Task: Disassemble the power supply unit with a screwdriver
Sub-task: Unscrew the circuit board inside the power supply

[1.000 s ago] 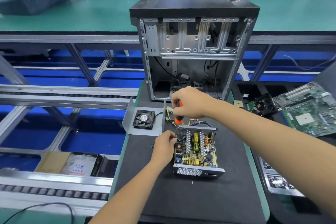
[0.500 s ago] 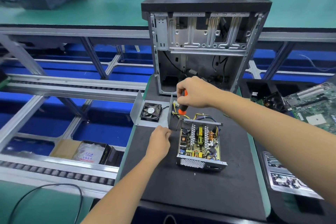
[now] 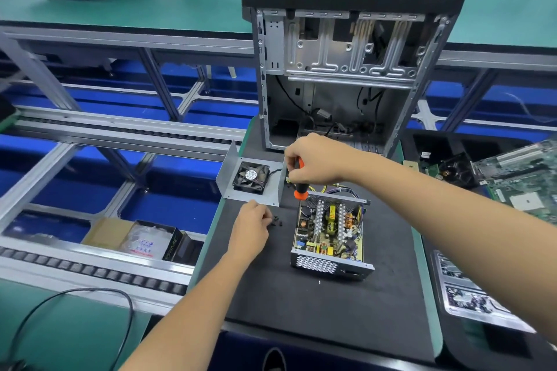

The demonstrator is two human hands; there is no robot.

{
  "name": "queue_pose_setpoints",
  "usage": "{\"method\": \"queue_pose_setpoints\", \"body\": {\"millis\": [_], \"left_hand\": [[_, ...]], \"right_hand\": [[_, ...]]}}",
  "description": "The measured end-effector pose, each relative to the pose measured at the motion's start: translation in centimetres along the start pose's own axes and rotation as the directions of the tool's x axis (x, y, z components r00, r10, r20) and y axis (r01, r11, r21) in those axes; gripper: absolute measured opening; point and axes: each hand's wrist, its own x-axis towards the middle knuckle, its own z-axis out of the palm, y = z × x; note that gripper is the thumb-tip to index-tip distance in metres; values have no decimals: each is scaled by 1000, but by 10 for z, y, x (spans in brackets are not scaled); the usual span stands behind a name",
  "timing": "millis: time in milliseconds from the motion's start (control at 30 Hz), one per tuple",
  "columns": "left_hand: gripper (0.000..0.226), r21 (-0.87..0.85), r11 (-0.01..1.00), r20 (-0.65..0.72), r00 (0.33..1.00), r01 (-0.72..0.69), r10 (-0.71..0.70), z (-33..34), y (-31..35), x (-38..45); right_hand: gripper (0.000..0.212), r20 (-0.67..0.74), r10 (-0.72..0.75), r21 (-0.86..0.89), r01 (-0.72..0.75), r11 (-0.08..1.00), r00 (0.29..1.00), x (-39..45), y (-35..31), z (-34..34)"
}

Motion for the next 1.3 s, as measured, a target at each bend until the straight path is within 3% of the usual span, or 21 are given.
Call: {"method": "queue_pose_setpoints", "body": {"millis": [100, 267, 400, 500, 567, 733, 933, 1100, 1300], "left_hand": [[19, 11, 999, 66, 997, 33, -34, 2, -3, 2], [16, 98, 994, 116, 992, -56, 44, 2, -5, 4], [19, -75, 991, 147, 982, -109, 119, -9, 5, 4], [22, -272, 961, 367, 917, -57, 158, -16, 14, 0], [21, -266, 961, 478, 856, -74, 198, -17, 17, -2], [21, -204, 972, 582, 785, -113, 213, -9, 13, -4], [4, -157, 966, 567, 782, -203, 257, -4, 12, -8], [10, -69, 956, 532, 800, -284, 276, -1, 18, -11], [9, -16, 960, 548, 801, -279, 242, 2, 18, -11]], "right_hand": [[7, 11, -26, -9, 26, 1000, 1000, -2, -2, 0], [8, 27, -39, 1, 39, 999, 999, -3, -4, 2], [8, 62, -69, 1, 69, 998, 996, -2, -9, 4], [7, 103, -92, -4, 93, 996, 990, 0, -13, 6], [6, 128, -99, -3, 100, 995, 987, 2, -16, 8], [4, 169, -129, -32, 136, 990, 977, 3, -21, 14], [10, 197, -142, -72, 159, 985, 970, -3, -19, 23], [10, 224, -135, -124, 165, 978, 965, -7, -24, 29], [16, 224, -175, -193, 220, 956, 959, -14, -29, 32]]}}
